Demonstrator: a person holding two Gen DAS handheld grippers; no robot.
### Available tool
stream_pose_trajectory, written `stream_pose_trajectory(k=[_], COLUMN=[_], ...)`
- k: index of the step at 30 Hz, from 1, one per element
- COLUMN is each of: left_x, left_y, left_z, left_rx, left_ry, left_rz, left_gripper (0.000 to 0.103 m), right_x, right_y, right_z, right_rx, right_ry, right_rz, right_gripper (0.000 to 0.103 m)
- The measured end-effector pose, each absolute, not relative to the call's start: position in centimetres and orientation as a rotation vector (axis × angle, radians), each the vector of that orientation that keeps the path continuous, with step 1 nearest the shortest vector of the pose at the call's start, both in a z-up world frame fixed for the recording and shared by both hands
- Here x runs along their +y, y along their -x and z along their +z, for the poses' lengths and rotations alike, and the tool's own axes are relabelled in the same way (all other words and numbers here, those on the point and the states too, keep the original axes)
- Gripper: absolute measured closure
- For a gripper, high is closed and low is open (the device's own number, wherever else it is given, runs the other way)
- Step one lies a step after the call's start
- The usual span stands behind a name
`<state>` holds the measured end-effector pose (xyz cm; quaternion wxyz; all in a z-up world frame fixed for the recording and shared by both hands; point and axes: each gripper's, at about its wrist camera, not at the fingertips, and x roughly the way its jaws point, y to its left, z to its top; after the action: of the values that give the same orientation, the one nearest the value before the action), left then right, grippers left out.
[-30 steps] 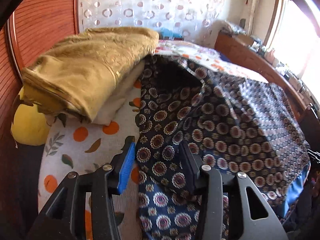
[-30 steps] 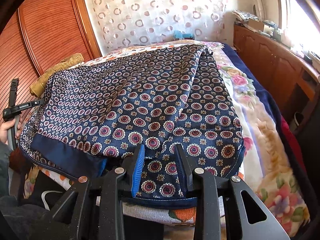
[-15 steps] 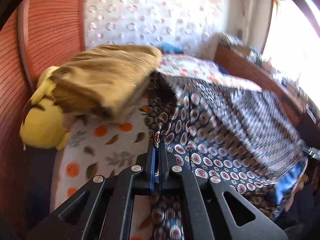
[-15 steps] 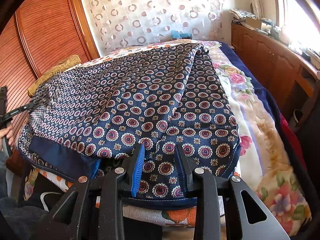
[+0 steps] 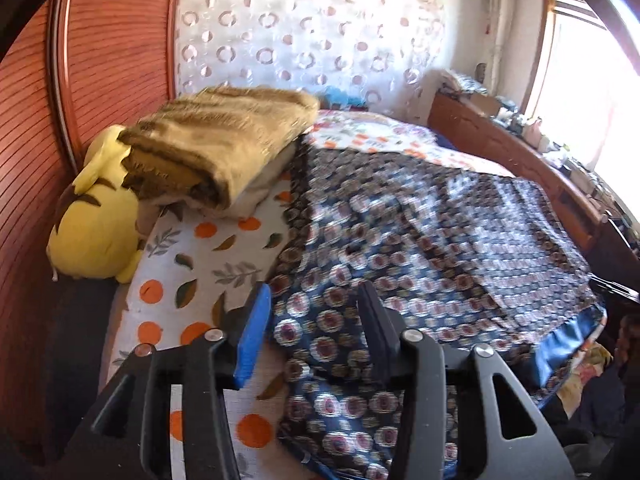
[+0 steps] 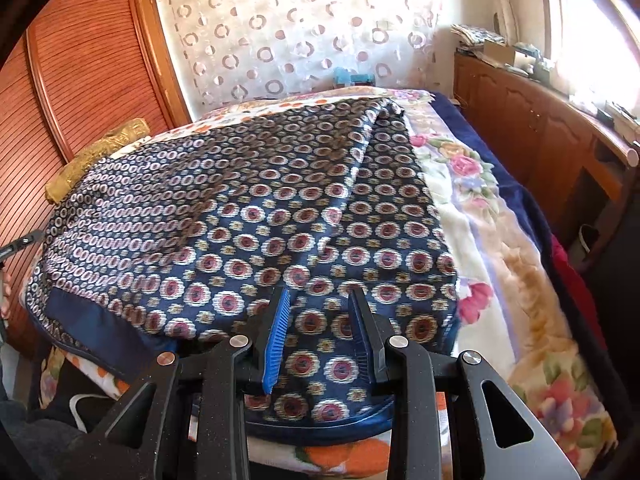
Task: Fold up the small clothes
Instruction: 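Open the left tool and withdraw it from the shirt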
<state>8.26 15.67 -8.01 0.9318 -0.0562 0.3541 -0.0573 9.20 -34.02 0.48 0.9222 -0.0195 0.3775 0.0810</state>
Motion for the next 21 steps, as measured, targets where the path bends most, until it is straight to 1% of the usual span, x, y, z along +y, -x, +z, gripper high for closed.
stream_pose_trajectory(k=[6,13,16,21], left_x=[13.3,10.6,9.8,9.7], left_y=[-7.4,-7.5,-8.0,-8.7], left_z=[-7.1,-8.2,-9.1,-10.3], left_rx=[0.716,0.748,0.772,0.82], left_ry=[0.089,0.047,0.036,0.039], left_rz=[-0.154,-0.208,-0.212,-0.19], left_gripper=[0.056,0.056,0.056,0.056], right_x=[-33.1,-31.9,-31.5,-30.6], right_y=[-9.2,-7.1,-7.1,-9.5], right_z=[0.3,0.0,-0.2,-0.8], right_rx=[0.801,0.822,0.803,0.745], right_ry=[0.087,0.139,0.158,0.185], right_rz=[0.208,0.249,0.238,0.12], right_gripper=[0.072,0.071,0.071,0.071])
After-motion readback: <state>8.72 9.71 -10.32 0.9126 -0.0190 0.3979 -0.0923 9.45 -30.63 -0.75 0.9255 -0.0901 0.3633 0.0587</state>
